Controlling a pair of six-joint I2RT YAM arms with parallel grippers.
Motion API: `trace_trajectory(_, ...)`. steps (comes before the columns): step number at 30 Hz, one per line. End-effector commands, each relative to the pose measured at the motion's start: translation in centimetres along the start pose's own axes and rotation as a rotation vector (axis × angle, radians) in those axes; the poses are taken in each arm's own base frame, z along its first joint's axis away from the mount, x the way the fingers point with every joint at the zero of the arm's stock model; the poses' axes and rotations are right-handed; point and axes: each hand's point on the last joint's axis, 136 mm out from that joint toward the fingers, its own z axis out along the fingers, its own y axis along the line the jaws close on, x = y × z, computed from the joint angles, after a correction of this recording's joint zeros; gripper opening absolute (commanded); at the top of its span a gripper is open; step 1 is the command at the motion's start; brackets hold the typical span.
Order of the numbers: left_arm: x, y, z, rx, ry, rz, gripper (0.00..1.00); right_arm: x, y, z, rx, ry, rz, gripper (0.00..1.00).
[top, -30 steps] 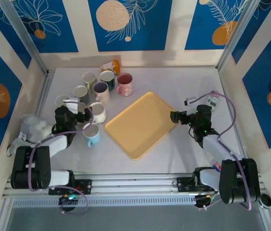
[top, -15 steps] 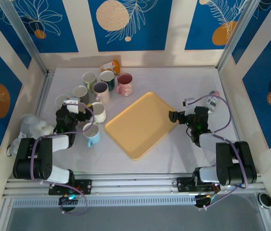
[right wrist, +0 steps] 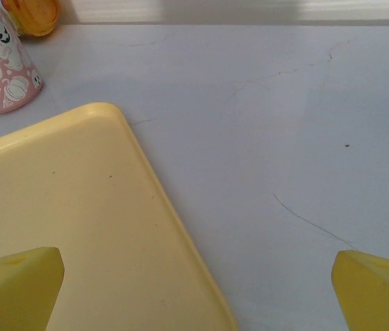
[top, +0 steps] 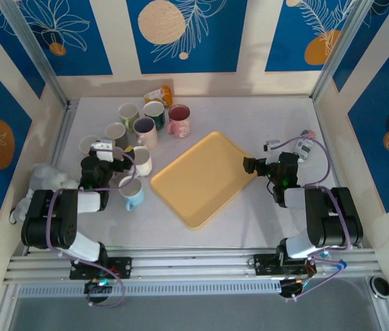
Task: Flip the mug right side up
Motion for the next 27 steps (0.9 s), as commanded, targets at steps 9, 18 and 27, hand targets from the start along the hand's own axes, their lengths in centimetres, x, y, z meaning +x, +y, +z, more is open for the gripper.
trace_trajectory(9, 4.8, 0.11, -0.34, 0.001, 0.15, 0.022, 1.0, -0.66, -0.24, 0.17, -0.044, -0.037, 0.031, 0.99)
trace_trajectory(18, 4.99, 0.22, -0.08, -0.022, 0.168, 0.036, 1.0, -0.64, -0.82, 0.24, -0.048, -0.026, 0.068, 0.99)
trace_trajectory(27, 4.96, 0.14, 0.06, -0.05, 0.175, 0.058, 1.0, -0.74, -0.82, 0.28, -0.028, -0.028, 0.058, 0.99)
